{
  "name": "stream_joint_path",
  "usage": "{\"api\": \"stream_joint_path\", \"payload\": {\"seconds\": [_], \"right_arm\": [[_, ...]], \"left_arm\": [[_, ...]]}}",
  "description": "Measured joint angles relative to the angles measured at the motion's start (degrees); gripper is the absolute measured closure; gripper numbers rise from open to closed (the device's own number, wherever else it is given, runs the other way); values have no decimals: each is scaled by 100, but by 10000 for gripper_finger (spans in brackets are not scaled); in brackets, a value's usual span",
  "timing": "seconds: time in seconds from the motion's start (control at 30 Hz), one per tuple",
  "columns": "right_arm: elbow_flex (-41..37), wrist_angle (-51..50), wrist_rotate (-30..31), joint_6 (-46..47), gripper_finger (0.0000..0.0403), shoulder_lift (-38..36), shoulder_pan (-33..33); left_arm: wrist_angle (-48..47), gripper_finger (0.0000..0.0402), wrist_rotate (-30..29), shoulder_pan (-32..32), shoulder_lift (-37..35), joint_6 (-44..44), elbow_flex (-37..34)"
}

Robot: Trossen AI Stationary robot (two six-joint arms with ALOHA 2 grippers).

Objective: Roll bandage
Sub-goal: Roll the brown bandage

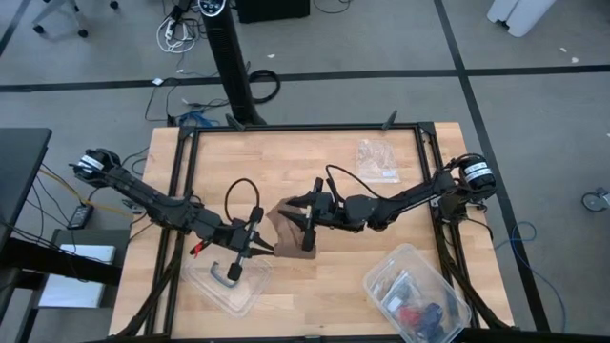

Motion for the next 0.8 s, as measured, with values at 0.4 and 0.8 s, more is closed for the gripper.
{"api": "stream_joint_path", "payload": {"seconds": [0.4, 0.8], "right_arm": [[-7, -2221, -50, 595, 245, -1033, 146], [-10, -2870, -319, 1500, 250, -1132, -68]], "left_arm": [[82, 401, 590, -126, -9, -567, 9], [350, 401, 698, -102, 33, -908, 8]]}}
